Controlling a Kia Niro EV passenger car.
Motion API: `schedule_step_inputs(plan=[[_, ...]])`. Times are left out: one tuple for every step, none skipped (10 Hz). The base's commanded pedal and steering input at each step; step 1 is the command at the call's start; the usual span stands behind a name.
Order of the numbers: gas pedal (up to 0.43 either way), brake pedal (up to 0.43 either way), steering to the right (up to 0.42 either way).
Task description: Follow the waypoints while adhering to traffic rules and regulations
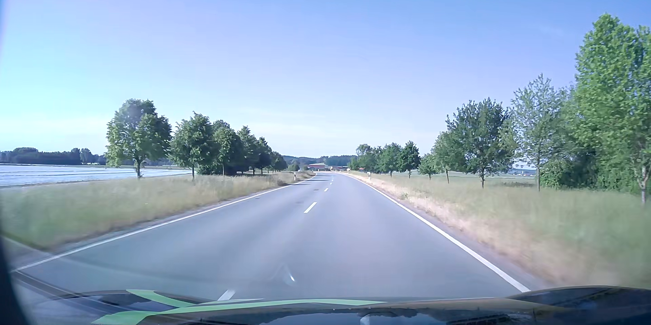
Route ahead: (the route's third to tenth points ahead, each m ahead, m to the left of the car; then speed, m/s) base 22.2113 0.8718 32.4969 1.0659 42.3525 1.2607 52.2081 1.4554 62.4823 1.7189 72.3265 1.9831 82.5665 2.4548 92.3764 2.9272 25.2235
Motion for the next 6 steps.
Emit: schedule_step_inputs(plan=[[0.339,0.000,-0.004],[0.339,0.000,-0.004],[0.319,0.000,-0.004],[0.287,0.000,-0.004],[0.280,0.000,-0.004],[0.287,0.000,-0.003]])
